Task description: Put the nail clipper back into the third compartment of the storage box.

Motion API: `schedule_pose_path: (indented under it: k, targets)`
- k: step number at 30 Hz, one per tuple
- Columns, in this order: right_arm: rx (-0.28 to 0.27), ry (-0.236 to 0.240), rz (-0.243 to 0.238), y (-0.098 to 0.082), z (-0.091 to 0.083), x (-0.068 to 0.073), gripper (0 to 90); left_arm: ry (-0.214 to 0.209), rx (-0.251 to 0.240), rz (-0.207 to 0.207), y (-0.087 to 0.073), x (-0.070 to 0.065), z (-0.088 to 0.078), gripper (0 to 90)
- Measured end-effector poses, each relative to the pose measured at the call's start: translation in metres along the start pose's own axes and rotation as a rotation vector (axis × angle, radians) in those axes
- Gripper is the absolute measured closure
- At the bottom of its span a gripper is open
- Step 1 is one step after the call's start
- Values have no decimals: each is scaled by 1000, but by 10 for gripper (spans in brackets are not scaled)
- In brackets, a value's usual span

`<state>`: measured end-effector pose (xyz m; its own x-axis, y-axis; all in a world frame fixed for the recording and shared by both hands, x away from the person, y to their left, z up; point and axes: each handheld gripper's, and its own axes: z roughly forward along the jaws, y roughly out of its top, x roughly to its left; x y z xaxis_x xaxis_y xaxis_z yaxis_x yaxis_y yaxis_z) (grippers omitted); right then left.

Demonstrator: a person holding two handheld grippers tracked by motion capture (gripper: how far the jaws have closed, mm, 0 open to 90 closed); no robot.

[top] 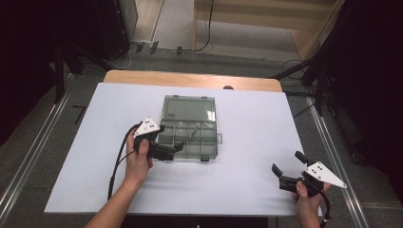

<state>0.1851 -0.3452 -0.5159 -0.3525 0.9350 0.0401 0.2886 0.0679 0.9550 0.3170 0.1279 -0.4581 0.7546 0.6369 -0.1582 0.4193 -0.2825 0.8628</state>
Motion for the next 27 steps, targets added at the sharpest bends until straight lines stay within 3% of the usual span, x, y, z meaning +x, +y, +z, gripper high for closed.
schedule_pose_path:
  k: [27]
  targets:
    - [1,-8,0,0,0,0,0,68,-60,-13,-34,14,-50,0]
